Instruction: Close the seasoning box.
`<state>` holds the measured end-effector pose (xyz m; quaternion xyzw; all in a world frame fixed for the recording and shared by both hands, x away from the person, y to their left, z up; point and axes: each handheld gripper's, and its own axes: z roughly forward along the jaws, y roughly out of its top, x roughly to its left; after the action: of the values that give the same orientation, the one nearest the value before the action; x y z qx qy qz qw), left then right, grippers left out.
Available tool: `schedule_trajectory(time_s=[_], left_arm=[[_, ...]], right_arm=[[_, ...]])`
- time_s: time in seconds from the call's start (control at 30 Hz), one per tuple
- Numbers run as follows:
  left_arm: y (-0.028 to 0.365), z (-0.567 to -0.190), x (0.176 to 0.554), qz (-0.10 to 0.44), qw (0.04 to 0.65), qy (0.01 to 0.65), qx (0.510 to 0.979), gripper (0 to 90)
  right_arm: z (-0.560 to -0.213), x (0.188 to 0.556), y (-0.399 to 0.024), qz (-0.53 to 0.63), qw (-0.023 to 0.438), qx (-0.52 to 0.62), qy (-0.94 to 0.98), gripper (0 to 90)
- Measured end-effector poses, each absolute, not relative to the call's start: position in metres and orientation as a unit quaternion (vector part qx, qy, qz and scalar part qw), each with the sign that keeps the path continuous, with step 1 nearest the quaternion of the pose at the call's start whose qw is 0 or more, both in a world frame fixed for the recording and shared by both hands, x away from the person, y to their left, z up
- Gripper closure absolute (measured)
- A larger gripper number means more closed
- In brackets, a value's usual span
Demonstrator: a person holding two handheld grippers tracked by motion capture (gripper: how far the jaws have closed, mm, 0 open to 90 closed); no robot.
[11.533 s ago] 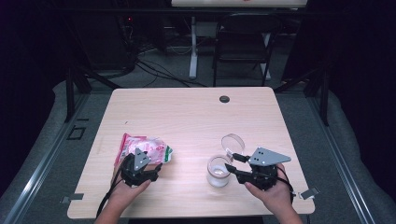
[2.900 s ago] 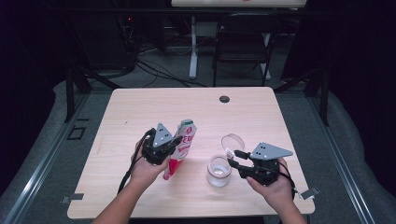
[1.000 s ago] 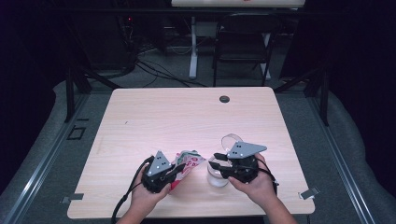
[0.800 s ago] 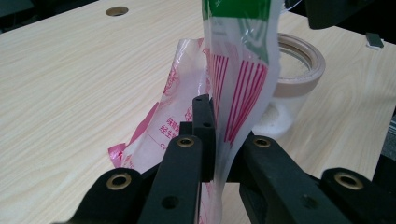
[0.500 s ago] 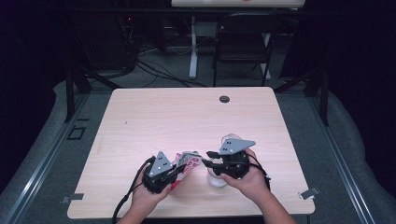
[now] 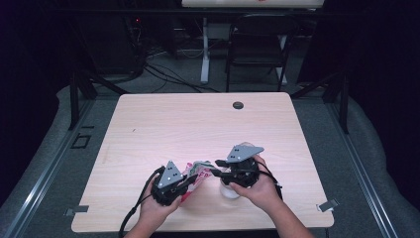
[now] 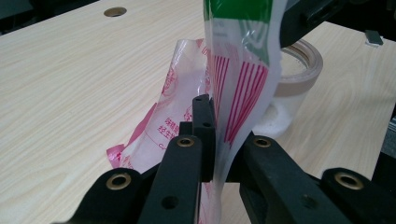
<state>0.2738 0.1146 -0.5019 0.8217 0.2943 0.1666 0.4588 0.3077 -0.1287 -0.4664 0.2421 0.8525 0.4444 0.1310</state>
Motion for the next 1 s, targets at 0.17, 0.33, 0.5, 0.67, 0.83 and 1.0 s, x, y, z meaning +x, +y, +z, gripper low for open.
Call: schedule_trajectory(time_s=[0.17, 0.33, 0.5, 0.67, 0.83, 1.0], left_arm=[[0.115, -0.502, 0.274, 0.167, 0.461, 0.296, 0.820, 87.9], [0.116, -0.502, 0.274, 0.165, 0.462, 0.296, 0.820, 87.9], [0.115, -0.502, 0.273, 0.165, 0.462, 0.295, 0.820, 87.8], [0.115, -0.502, 0.273, 0.164, 0.462, 0.295, 0.820, 87.7], [0.114, -0.502, 0.273, 0.163, 0.462, 0.295, 0.820, 87.5], [0.114, -0.503, 0.273, 0.164, 0.462, 0.294, 0.821, 87.5]], right_arm=[[-0.470, 0.311, -0.123, 0.435, 0.128, 0.237, 0.859, 67.0], [-0.473, 0.312, -0.119, 0.429, 0.127, 0.234, 0.863, 67.6], [-0.475, 0.314, -0.116, 0.425, 0.124, 0.235, 0.865, 67.7], [-0.478, 0.315, -0.112, 0.420, 0.124, 0.231, 0.869, 68.0], [-0.480, 0.316, -0.110, 0.414, 0.122, 0.228, 0.872, 70.4], [-0.481, 0.316, -0.109, 0.410, 0.123, 0.229, 0.874, 74.4]])
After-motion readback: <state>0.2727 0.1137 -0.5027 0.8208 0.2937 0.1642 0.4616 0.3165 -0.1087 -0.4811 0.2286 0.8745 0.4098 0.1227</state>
